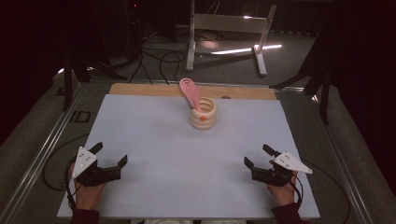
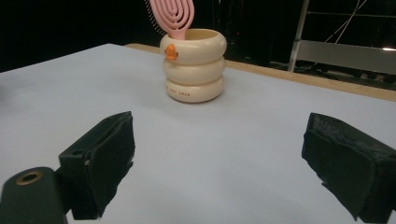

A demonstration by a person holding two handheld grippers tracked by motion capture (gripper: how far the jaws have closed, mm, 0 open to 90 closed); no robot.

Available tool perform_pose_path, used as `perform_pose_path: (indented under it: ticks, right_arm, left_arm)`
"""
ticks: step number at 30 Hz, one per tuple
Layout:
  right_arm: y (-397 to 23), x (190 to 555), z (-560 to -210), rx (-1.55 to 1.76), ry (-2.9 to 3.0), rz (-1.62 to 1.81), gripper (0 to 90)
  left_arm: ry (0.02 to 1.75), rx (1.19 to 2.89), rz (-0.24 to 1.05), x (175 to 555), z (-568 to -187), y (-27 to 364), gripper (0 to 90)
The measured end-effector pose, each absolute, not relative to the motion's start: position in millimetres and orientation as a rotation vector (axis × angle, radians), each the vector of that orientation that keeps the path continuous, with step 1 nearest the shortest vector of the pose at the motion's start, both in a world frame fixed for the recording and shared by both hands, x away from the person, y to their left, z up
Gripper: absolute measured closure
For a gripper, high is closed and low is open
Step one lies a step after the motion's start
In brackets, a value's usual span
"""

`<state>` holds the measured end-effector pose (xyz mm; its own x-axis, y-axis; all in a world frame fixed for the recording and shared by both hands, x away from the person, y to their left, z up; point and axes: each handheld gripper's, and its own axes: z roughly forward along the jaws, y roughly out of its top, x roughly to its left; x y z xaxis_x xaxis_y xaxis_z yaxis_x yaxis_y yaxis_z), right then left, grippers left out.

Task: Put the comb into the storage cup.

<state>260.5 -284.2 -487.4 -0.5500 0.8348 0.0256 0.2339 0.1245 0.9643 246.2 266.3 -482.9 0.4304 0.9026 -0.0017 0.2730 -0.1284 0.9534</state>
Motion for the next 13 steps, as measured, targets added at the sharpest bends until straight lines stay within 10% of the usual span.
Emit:
perform_pose_path:
  ticks: [13]
  right_arm:
    - [-281.0,263.7,-490.5,1.031,1.896,1.419,9.3]
  left_arm:
    - [1.054,1.635,0.764,246.0,-484.1,268.3,0.0]
